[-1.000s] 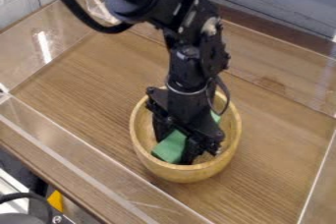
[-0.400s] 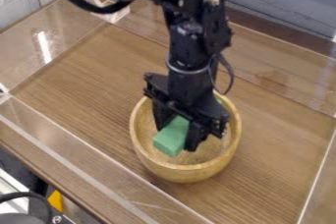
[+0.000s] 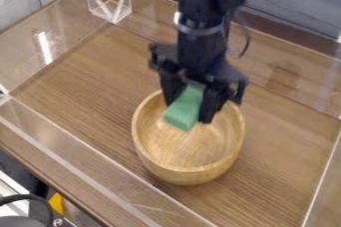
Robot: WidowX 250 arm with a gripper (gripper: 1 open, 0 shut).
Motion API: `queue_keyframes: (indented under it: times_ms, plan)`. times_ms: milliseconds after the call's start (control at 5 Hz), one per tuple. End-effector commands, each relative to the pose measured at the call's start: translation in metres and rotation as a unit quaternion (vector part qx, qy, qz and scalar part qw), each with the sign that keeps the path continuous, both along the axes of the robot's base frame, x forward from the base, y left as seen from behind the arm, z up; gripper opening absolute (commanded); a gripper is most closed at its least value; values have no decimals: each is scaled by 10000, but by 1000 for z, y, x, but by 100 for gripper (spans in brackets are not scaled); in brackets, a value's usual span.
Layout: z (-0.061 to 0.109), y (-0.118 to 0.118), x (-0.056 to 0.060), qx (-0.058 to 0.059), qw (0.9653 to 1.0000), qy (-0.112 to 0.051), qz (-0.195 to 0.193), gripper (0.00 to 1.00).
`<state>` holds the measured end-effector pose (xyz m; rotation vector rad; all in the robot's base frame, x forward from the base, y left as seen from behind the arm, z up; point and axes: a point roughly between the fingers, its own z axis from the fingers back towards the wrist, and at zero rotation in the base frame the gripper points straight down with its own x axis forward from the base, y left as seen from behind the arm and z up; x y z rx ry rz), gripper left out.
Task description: Remove the green block from inside the brown bowl and put it on the table
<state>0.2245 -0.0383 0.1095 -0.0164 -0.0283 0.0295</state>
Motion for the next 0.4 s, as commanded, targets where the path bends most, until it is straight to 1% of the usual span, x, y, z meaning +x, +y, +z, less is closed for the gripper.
queue_keyframes:
  times_ms: [0,200]
  plan:
    - [44,19,10,-77,9987,-484,156,0]
    - [59,70,13,-49,9959,-715,545,0]
